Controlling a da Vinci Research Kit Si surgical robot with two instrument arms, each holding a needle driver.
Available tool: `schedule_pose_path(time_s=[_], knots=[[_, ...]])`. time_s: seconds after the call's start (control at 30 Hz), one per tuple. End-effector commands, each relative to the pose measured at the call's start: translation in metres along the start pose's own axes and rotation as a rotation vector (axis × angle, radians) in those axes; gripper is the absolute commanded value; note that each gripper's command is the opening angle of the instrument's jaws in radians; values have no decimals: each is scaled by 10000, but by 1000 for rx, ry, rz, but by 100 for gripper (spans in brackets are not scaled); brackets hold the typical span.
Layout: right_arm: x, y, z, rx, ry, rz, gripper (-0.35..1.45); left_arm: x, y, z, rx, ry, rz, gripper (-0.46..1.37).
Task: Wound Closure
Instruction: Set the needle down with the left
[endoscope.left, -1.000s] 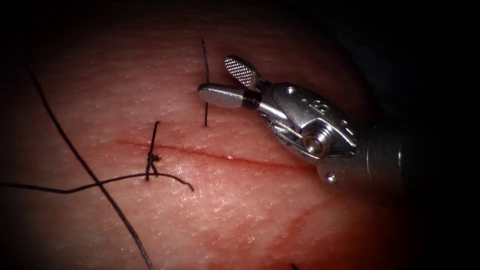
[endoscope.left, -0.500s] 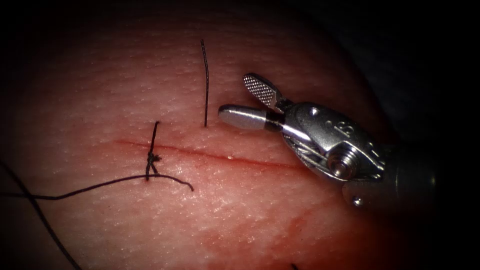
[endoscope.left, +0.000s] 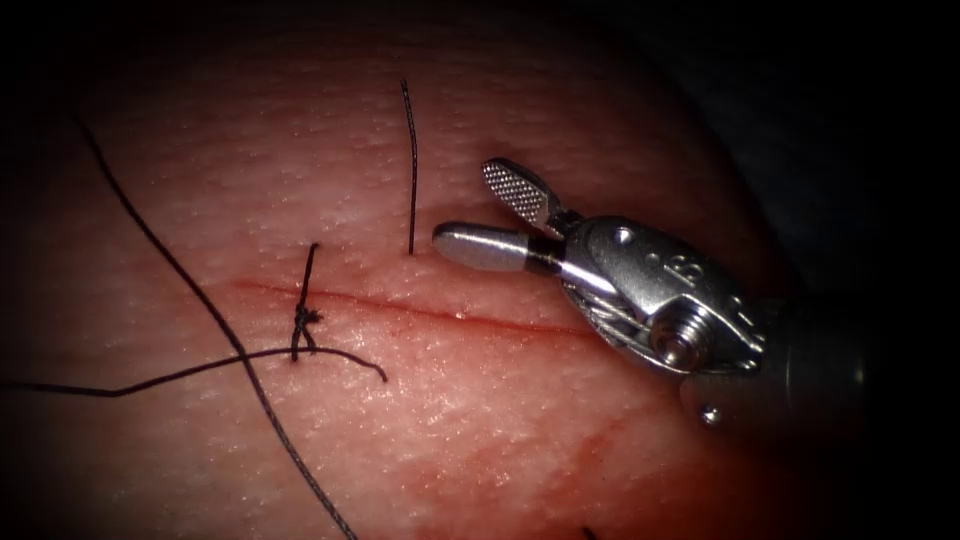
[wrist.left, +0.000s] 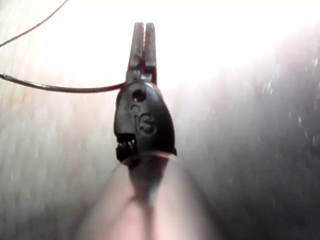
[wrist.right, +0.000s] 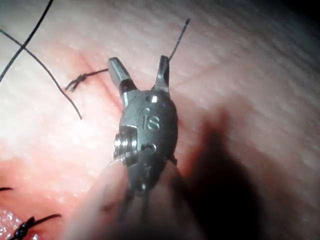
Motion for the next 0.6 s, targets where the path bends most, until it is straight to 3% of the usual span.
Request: schedule_pose_path(time_s=[0.03,0.2,0.23,0.33,0.47,0.6], knots=[[0,0,-1,3,-1,0,110,5,6,19,-38,16,3,-35],[2,4,-16,-28,-10,-33,110,30,30,107,-139,30,16,-35],[2,4,-16,-28,-10,-33,110,30,30,112,-143,32,13,-35],[8,12,-37,-72,-35,-54,111,32,33,156,-185,39,8,-35],[28,39,-87,-149,-49,-56,115,17,21,204,-217,34,-6,-35],[49,66,-139,-219,-80,-59,116,-6,6,228,-229,25,-18,-35]])
